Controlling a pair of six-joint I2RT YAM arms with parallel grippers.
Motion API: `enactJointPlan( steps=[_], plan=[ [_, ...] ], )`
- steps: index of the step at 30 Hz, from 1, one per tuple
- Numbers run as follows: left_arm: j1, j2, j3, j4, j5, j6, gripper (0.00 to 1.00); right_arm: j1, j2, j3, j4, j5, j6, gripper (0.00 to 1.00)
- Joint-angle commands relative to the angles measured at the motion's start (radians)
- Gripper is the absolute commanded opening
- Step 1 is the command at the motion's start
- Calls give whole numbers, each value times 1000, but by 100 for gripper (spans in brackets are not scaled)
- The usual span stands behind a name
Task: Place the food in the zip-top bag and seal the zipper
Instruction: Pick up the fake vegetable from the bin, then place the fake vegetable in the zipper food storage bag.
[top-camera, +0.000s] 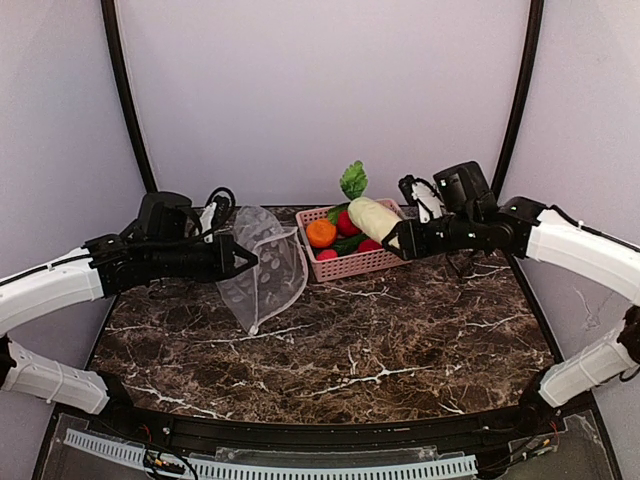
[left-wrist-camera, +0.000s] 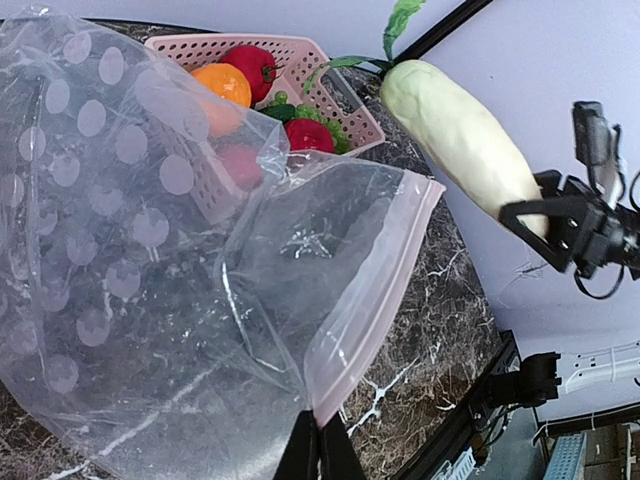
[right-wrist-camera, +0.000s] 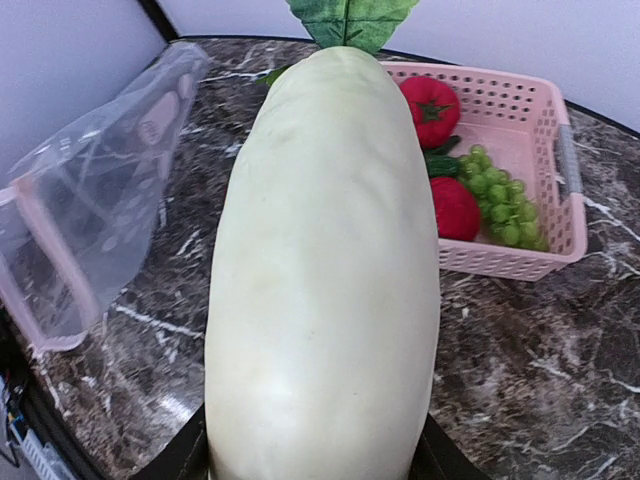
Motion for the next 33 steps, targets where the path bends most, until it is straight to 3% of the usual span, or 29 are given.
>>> enactJointPlan(
  steps=[1, 8, 18, 33],
  plan=[
    [3, 37, -22, 39, 14, -18, 1, 136, -135, -60, -7, -13, 98, 36],
    [3, 67, -17, 98, 18, -45, 1, 297, -258, -101, 21, 6, 167, 36],
    [5, 85, -14, 128, 19, -64, 1, 464, -265, -135, 41, 5, 159, 35],
    [5, 92, -6, 138, 40, -59, 1, 527, -161, -174, 43, 59, 214, 34]
  ],
)
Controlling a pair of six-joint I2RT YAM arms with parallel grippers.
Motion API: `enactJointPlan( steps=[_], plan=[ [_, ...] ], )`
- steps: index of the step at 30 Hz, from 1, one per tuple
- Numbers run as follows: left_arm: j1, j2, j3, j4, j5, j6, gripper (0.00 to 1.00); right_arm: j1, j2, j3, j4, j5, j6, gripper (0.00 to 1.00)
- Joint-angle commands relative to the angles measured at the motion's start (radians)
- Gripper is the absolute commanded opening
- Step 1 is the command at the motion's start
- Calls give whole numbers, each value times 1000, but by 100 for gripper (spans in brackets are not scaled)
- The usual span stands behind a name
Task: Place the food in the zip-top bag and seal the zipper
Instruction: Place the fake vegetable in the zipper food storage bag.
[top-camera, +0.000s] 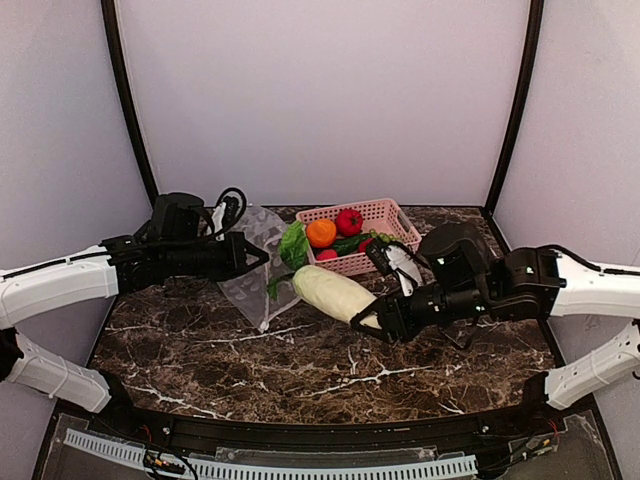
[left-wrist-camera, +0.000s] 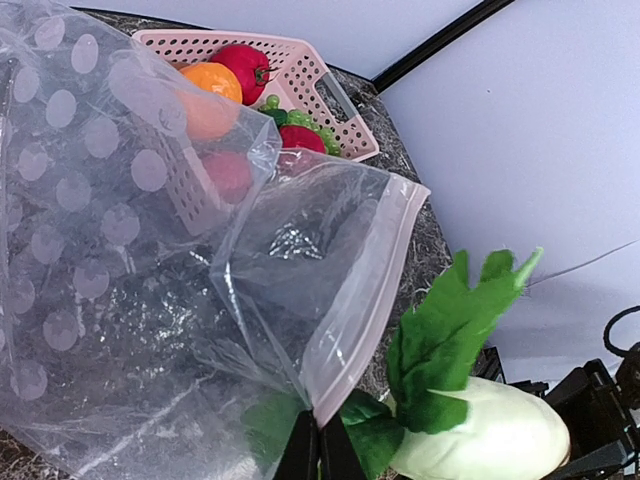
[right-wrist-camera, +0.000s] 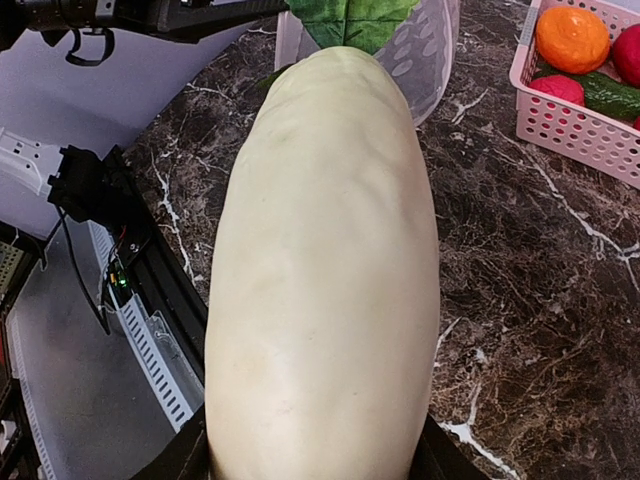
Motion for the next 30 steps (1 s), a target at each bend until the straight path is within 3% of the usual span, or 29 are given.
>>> enactJointPlan(
  steps=[1, 30],
  plan=[
    [4, -1, 5, 9, 24, 8, 1, 11, 66, 27, 26, 35, 12, 34],
    [-26, -33, -3, 25, 123, 3, 1, -97, 506, 445, -13, 69, 12, 32]
  ],
)
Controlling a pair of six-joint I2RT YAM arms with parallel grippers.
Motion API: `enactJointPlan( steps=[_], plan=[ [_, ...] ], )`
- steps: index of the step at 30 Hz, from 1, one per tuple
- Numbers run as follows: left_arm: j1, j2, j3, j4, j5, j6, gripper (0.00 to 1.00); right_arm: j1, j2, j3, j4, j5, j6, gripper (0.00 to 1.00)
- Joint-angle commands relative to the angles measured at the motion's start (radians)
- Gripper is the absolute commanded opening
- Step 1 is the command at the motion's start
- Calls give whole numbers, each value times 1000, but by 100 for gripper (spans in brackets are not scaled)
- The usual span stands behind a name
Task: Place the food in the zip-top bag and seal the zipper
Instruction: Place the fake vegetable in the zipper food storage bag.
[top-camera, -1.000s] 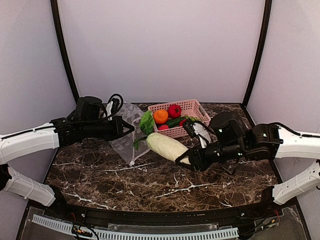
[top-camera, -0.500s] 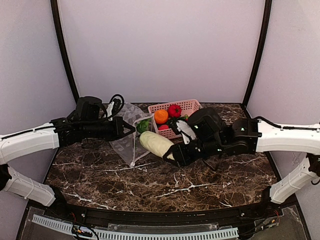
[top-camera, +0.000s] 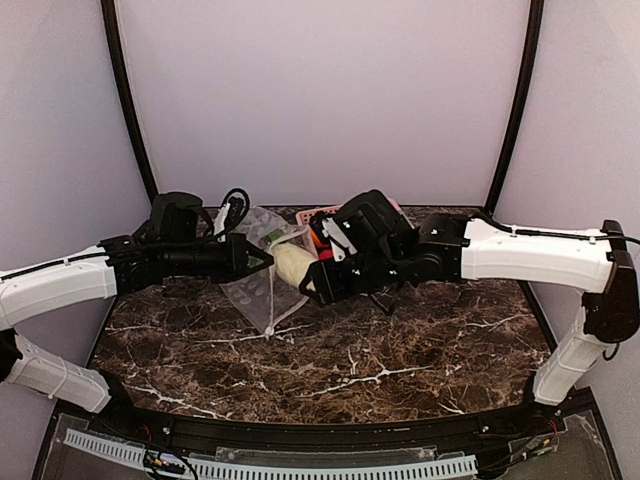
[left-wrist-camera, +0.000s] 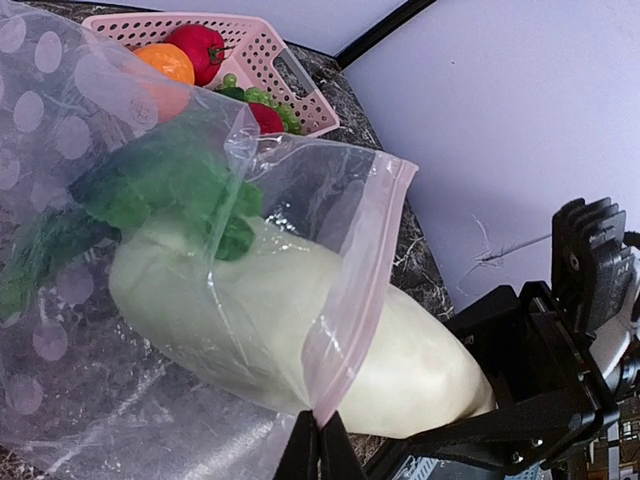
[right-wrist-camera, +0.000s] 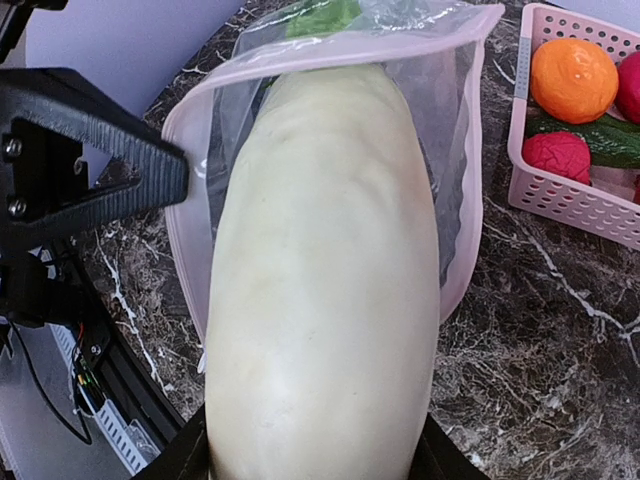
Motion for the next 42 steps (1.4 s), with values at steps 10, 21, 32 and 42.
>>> enactJointPlan(
  steps=[10, 21, 32, 42],
  plan=[
    [-76, -18, 42, 39, 17, -31, 1, -41, 157, 152, 29, -7, -71, 33],
    [-98, -2, 45, 109, 14, -70, 1, -43, 190, 120, 144, 25, -66, 36],
    [-99, 8, 46, 116, 2, -73, 1, -44, 200, 121, 149, 4, -79, 59],
    [-99, 6, 48, 108, -4, -72, 1, -44, 186, 117, 143, 0, -83, 73]
  ],
)
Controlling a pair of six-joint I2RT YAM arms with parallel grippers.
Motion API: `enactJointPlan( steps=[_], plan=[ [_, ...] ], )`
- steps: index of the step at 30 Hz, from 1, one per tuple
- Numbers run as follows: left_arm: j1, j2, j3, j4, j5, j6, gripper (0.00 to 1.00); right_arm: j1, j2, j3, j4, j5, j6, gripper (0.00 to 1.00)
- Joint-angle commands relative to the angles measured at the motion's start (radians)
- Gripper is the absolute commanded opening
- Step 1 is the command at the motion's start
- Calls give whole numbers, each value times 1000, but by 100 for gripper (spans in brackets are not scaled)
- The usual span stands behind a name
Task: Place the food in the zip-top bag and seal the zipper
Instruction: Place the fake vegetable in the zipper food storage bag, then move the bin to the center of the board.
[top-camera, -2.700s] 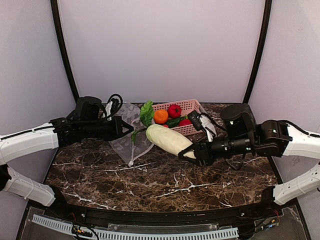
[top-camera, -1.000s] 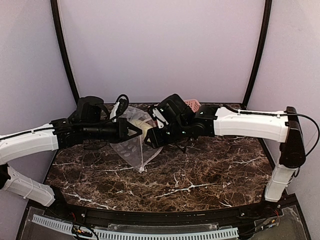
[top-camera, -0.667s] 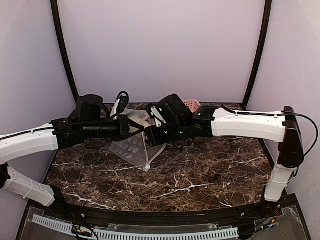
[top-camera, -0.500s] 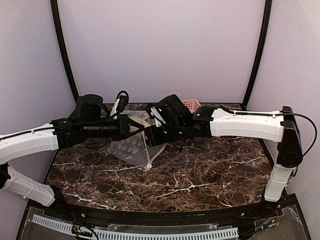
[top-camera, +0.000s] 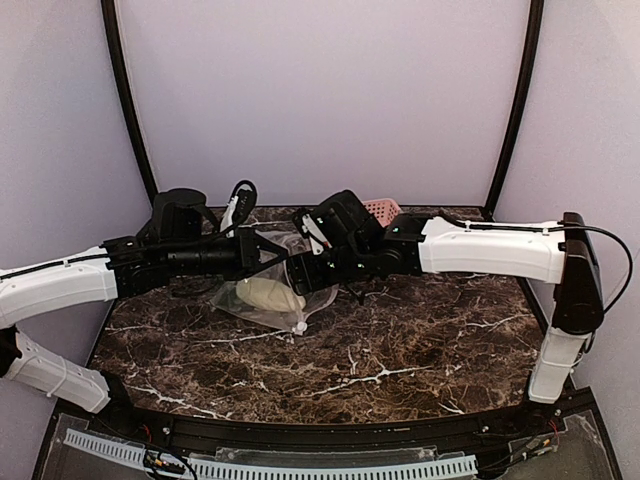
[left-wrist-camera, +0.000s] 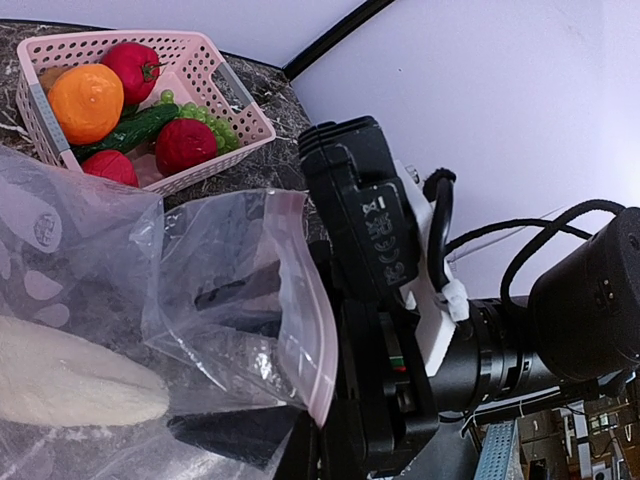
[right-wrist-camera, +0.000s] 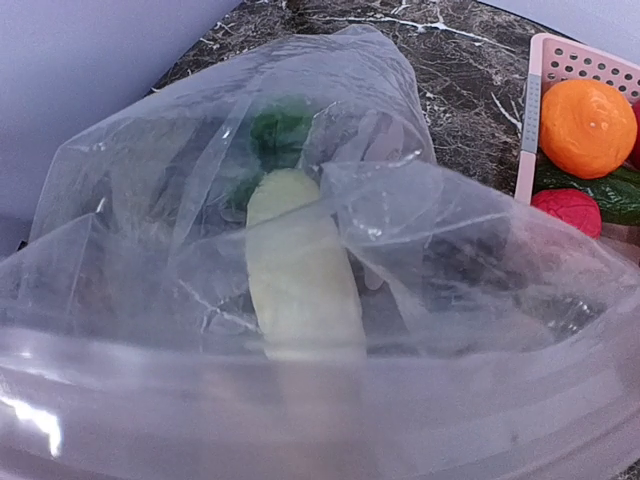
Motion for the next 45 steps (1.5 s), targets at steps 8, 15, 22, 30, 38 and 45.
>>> enactJointPlan(
  steps=[8, 15, 22, 30, 38, 45],
  plan=[
    [-8, -7, 16, -20, -24, 23, 1, 4, -73, -28, 46, -42, -13, 75],
    [5, -5, -18, -28, -44, 22, 1, 13, -248, -137, 55, -84, -37, 83],
    [34, -22, -30, -56, -86, 32, 1, 13, -433, -227, -21, -100, -80, 90],
    [69, -82, -86, -115, -141, 44, 1, -86, -403, -158, -204, 88, -90, 88],
    [109, -123, -106, -154, -139, 44, 1, -211, -205, -38, -184, 56, -165, 88],
    [125, -122, -116, -154, -127, 36, 1, -302, -13, 76, -122, -20, -196, 86]
  ],
)
